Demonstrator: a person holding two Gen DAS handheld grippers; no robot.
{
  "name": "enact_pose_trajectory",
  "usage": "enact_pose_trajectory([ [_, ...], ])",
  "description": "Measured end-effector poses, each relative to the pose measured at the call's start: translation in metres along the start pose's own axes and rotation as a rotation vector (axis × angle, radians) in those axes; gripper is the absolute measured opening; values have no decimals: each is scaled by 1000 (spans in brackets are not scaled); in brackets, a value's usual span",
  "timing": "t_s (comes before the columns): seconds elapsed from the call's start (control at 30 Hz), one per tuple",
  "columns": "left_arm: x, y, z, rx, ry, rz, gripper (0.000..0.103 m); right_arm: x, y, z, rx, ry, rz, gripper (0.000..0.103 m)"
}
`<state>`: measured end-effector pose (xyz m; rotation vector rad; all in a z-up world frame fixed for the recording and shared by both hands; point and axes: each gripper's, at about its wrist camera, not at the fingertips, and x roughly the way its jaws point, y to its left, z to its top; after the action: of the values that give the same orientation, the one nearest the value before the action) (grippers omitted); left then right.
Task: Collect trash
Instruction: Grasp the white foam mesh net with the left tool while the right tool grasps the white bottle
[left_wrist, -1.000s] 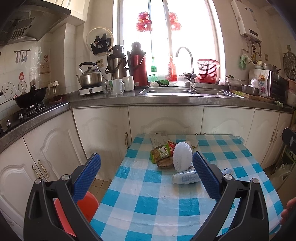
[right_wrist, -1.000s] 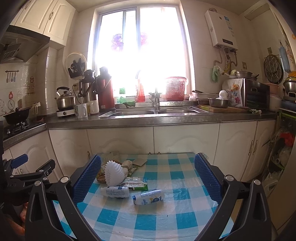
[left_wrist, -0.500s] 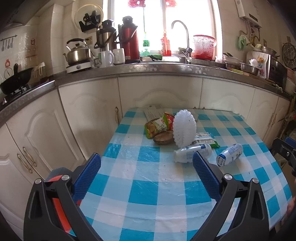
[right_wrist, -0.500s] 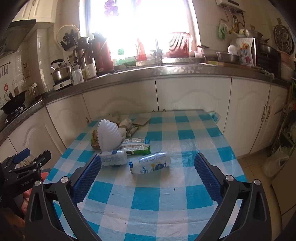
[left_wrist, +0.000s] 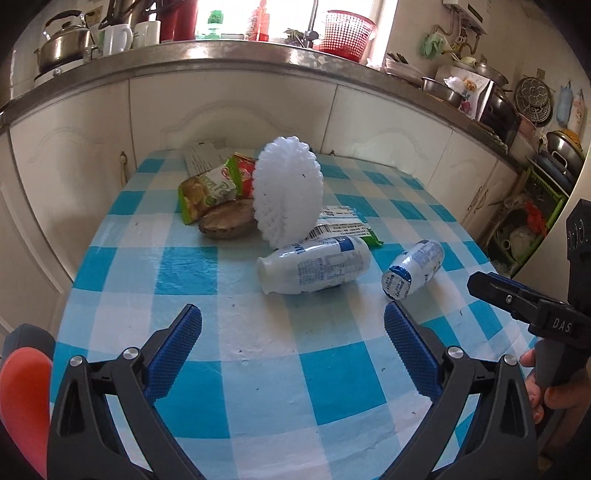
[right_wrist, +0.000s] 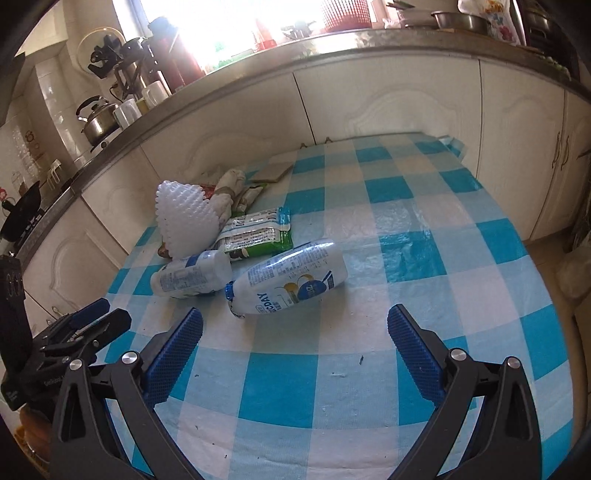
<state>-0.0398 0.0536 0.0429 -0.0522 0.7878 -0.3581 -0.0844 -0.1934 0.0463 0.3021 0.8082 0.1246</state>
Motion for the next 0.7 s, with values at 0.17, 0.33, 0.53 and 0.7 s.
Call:
enact_pose_trajectory([
  [0.17, 18, -6, 14, 49, 16, -11, 100, 16, -18, 9, 106, 62, 91, 99],
  [0.33, 19, 13, 42, -1, -3, -35, 100, 22, -28, 11, 176, 90, 139, 97],
  [0.53, 36, 12, 74, -39, -11, -15, 100, 33, -19, 15, 187, 122, 198, 95],
  [0.7, 66, 8, 89, -41, 35, 40, 99, 48, -16, 18, 199, 157, 184, 69],
])
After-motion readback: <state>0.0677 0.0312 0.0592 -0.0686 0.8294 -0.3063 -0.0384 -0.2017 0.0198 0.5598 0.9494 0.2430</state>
